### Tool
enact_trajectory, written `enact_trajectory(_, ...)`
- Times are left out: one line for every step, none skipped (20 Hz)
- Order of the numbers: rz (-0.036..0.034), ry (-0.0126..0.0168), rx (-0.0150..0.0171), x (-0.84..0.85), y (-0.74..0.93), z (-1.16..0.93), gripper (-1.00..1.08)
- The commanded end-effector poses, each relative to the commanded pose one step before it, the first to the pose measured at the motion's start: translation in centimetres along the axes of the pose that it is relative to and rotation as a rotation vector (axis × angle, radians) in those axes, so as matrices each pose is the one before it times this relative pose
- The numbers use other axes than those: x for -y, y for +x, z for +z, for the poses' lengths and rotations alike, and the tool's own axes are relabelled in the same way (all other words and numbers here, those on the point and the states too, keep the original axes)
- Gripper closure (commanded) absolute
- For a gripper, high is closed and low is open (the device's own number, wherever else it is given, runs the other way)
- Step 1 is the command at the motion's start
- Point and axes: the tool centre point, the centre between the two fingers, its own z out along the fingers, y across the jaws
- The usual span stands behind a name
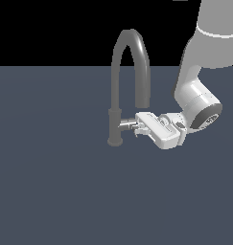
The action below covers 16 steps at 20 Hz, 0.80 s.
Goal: Turn on the faucet by rotating a designated handle.
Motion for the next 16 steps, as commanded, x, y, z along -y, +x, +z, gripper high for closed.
enact_trajectory(0.01936, 0.00995, -0.00388, -0.132, 2.024, -0.01, 1.08)
enact_trajectory(0.00291, 0.00075, 0.00018, 0.036, 0.416, -0.003, 1.08)
enact_trajectory(0.00283, 0.00073, 0.00018, 0.036, 0.409, -0.003, 1.08)
enact_trajectory(0.00275, 0.0007, 0.00017, 0.035, 0.401, -0.002, 1.08)
enact_trajectory(0.00275, 0.0007, 0.00017, 0.035, 0.398, -0.003, 1.08)
enact_trajectory(0.00275, 0.0007, 0.00017, 0.035, 0.395, -0.004, 1.08)
enact_trajectory(0.00267, 0.00068, 0.00016, 0.035, 0.387, -0.004, 1.08)
enact_trajectory(0.0, 0.0, 0.0, 0.0, 0.0, 0.0, 1.08)
enact_trajectory(-0.04482, -0.01206, 0.00223, 0.856, -3.118, -0.36, 1.08)
enact_trajectory(0.0029, 0.00079, -0.00012, 0.115, 0.321, 0.023, 1.08)
enact_trajectory(0.00298, 0.00081, -0.00012, 0.113, 0.323, 0.021, 1.08)
enact_trajectory(0.0029, 0.00079, -0.00012, 0.112, 0.317, 0.021, 1.08)
enact_trajectory(0.00282, 0.00077, -0.00012, 0.111, 0.311, 0.022, 1.08)
enact_trajectory(0.00283, 0.00077, -0.00012, 0.11, 0.309, 0.021, 1.08)
enact_trajectory(0.00283, 0.00077, -0.00012, 0.108, 0.307, 0.02, 1.08)
enact_trajectory(0.00275, 0.00074, -0.00012, 0.107, 0.301, 0.02, 1.08)
